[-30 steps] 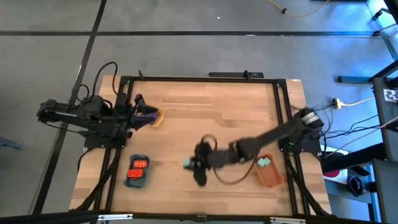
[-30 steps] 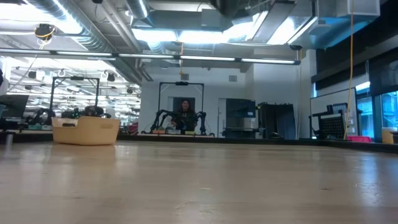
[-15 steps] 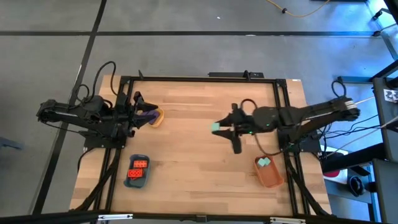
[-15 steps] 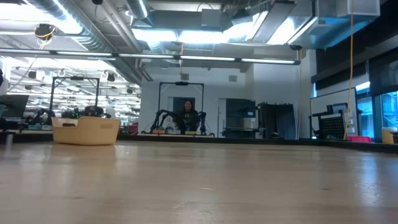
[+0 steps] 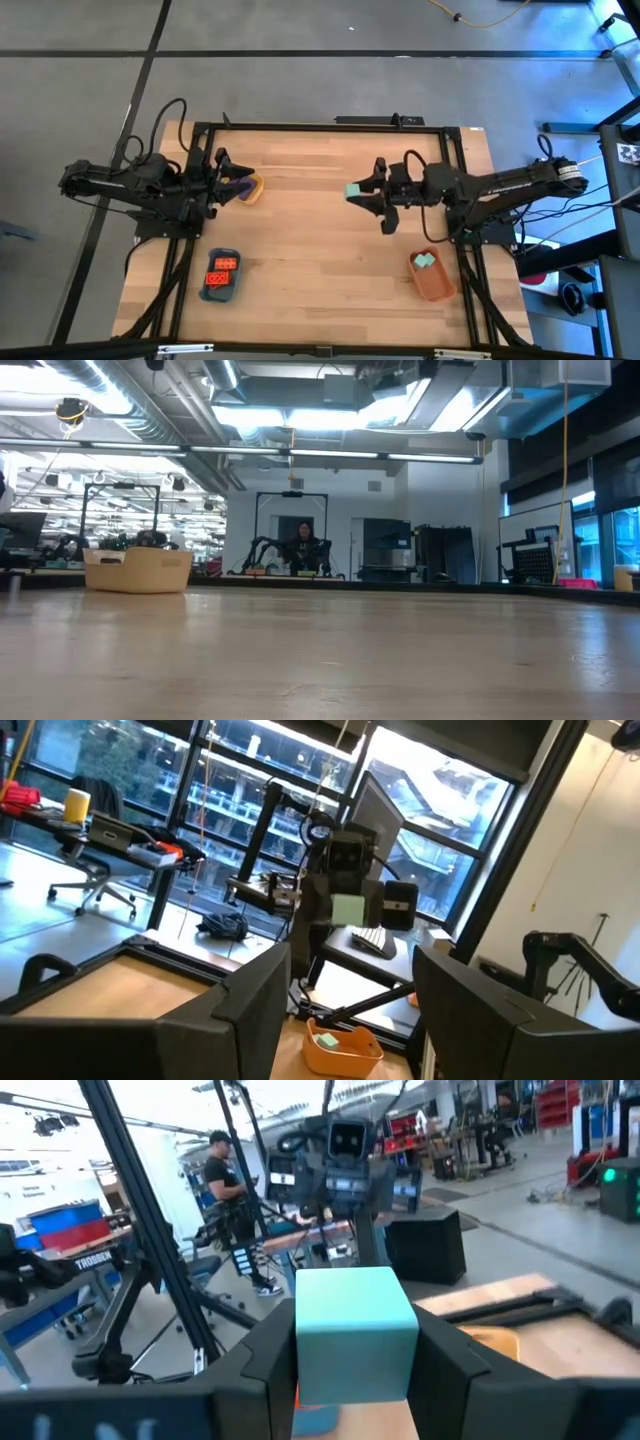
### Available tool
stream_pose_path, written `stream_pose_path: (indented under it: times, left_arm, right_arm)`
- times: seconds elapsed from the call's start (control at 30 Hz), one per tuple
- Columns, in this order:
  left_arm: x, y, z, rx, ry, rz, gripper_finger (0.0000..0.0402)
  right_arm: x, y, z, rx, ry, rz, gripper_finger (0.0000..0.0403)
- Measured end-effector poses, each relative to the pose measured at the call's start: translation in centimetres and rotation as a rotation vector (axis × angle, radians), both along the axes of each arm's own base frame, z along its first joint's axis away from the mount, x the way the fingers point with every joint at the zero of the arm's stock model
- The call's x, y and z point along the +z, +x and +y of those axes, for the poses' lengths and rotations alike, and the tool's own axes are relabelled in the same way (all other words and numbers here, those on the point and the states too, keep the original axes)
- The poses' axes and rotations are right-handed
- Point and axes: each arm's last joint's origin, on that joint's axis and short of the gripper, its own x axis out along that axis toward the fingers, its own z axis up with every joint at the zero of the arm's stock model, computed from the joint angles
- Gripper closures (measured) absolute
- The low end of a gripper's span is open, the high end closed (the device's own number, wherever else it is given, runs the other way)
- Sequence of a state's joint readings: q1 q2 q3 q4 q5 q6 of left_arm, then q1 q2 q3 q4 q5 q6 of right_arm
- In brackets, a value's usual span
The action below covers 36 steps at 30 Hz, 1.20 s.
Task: Sort & place blocks by color
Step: Put the light blue wooden block into the orange bin
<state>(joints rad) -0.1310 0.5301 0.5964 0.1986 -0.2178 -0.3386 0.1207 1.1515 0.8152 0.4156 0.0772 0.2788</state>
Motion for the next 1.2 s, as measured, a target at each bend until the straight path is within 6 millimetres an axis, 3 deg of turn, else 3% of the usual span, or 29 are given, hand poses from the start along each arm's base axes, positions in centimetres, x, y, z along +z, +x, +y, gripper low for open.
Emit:
stream_pose_path:
  times: [0.3,0.6,0.87,1.2]
  left_arm:
    - [0.0,0.0,0.0,-0.001,-0.019,-0.002,0.0198]
    - [-0.1,0.1,0.0,0.024,0.088,0.019,0.0198]
    - [-0.3,0.6,-0.1,0.069,0.256,0.055,0.0198]
    - [-0.4,0.6,-0.1,0.072,0.261,0.059,0.0198]
  right_arm:
    - [1.3,0.1,-0.1,-0.005,-0.056,0.047,0.0267]
    - [1.8,0.2,-0.1,-0.007,-0.06,0.069,0.0267]
    - [1.5,0.2,-0.1,-0.011,-0.067,0.103,0.0267]
    - [1.4,0.2,-0.1,-0.011,-0.061,0.11,0.0267]
